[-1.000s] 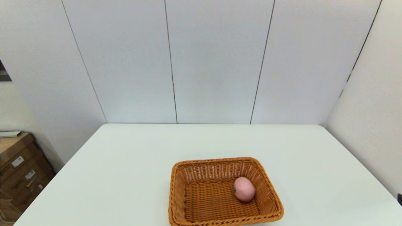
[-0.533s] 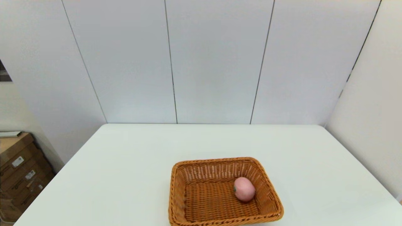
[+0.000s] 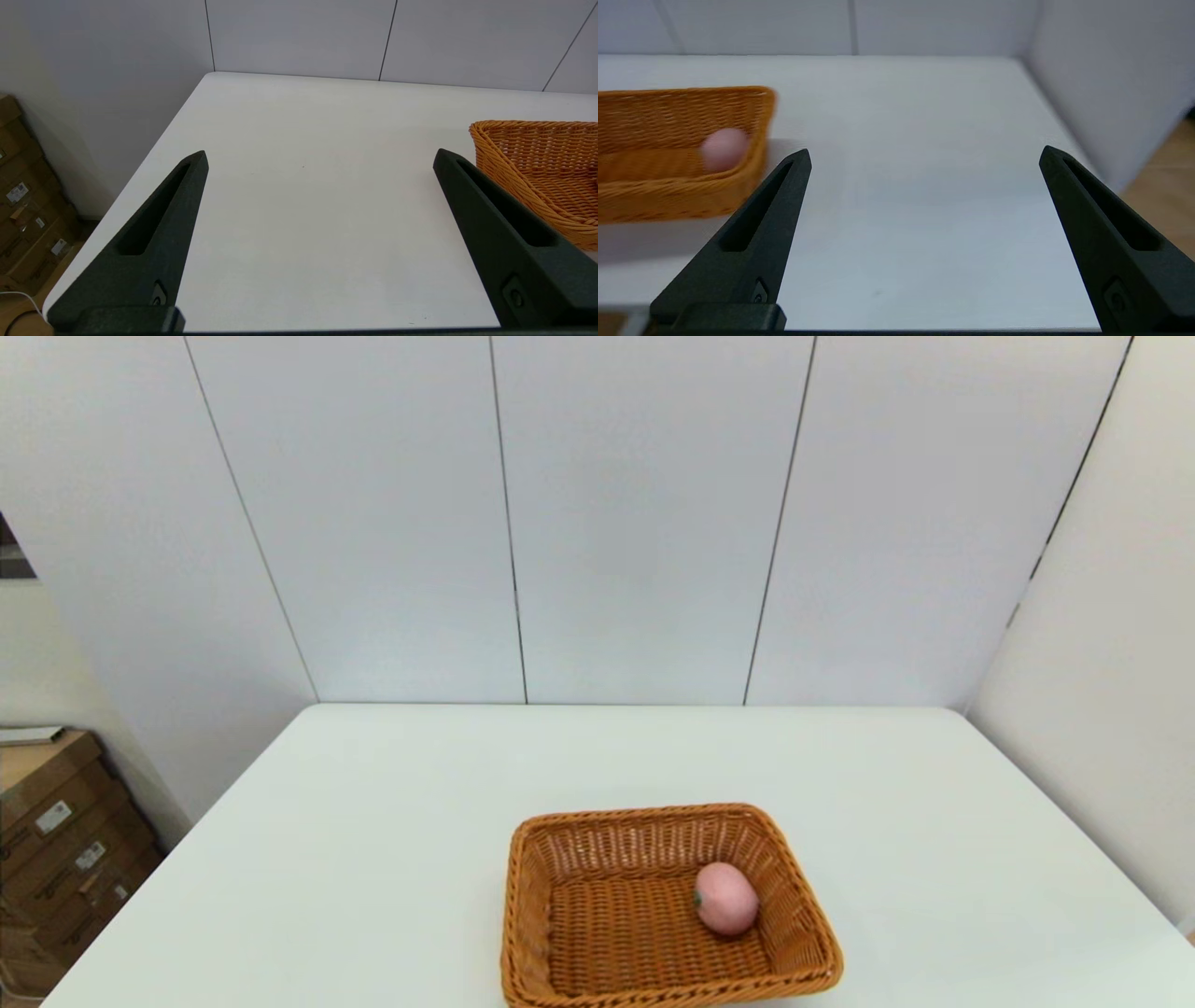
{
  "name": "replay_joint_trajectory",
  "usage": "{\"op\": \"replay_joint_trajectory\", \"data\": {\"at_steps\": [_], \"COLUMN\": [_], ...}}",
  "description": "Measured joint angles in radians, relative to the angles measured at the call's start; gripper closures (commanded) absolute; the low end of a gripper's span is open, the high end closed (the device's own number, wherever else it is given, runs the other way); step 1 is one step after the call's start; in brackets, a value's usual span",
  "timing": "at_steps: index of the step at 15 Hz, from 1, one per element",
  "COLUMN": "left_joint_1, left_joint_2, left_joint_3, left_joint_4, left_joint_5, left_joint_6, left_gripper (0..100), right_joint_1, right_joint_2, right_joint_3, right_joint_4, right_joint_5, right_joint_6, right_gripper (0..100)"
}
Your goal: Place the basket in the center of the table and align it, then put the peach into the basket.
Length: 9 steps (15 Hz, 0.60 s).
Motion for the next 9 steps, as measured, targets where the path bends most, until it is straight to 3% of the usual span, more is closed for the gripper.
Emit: {"op": "replay_joint_trajectory", "data": {"at_steps": [2, 6, 9], "left_joint_1": [0.000, 0.000, 0.000], "left_joint_2": [0.000, 0.000, 0.000], "left_joint_3": [0.000, 0.000, 0.000], "left_joint_4": [0.000, 0.000, 0.000], "left_joint_5": [0.000, 0.000, 0.000], "left_joint_6": [0.000, 0.001, 0.001], "left_gripper": [0, 0, 0], "right_joint_1": [0.000, 0.000, 0.000], "right_joint_2": [-0.009, -0.012, -0.012], "right_joint_3": [0.020, 0.050, 0.061], "right_joint_4": [-0.015, -0.072, -0.096], "right_joint_5": [0.022, 0.030, 0.023], "right_joint_6": [-0.003, -0.091, -0.033], "right_gripper": [0, 0, 0]}}
